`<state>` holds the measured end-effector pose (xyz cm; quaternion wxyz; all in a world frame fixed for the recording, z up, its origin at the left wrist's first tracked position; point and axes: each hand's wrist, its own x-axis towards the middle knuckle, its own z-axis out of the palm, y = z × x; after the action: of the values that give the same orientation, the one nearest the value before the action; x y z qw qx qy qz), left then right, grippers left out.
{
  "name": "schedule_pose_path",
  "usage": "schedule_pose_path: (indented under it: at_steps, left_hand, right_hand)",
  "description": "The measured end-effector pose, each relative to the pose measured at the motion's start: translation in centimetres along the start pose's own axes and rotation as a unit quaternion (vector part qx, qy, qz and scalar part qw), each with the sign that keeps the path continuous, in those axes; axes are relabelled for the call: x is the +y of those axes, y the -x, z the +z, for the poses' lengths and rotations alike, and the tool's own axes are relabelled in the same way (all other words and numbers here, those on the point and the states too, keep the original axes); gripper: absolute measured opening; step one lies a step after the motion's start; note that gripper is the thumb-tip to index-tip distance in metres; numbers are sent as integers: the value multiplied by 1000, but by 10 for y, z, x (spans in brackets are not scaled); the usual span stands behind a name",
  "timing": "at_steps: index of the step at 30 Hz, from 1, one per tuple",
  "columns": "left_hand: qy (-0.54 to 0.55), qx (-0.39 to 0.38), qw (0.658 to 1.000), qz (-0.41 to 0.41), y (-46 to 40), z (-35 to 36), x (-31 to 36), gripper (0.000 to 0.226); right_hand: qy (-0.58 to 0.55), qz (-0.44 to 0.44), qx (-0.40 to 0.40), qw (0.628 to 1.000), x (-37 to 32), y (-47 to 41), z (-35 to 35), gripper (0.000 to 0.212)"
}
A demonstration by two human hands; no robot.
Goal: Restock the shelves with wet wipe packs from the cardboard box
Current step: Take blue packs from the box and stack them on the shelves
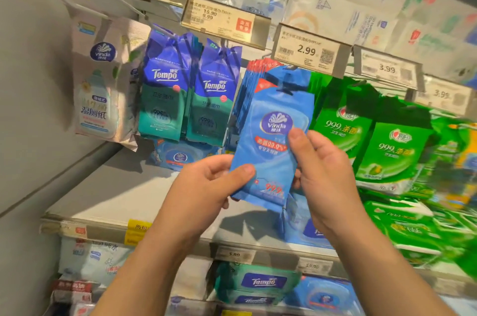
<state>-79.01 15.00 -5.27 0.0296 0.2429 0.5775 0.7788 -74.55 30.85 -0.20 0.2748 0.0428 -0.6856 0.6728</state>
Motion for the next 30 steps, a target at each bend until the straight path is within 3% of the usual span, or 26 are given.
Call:
schedule_pose_path:
  at_steps: [4,12,18,22,26,30]
  left_hand:
    - [11,4,1000,28,-16,13,9,25]
    - [2,1,999,39,-36,29,18,17]
    - [-21,24,999,12,-37,27,2,17]
    - [9,59,998,-7,-36,24,-6,15]
    - [5,54,998,-5,-39,25,-7,15]
    - [-17,65,997,-22,-50,31,-6,21]
  right_hand:
    - [-13,-33,-11,999,-24,-12,-4,20]
    - [11,-5,36,999,-35,-36,-5,33]
    - [123,11,58,991,-17,-44,-10,44]
    - [170,60,41,983,-7,-34,-10,46]
    - [158,142,-50,976,18,-9,-7,35]
    - [119,164,-3,979,29,-12,-2,38]
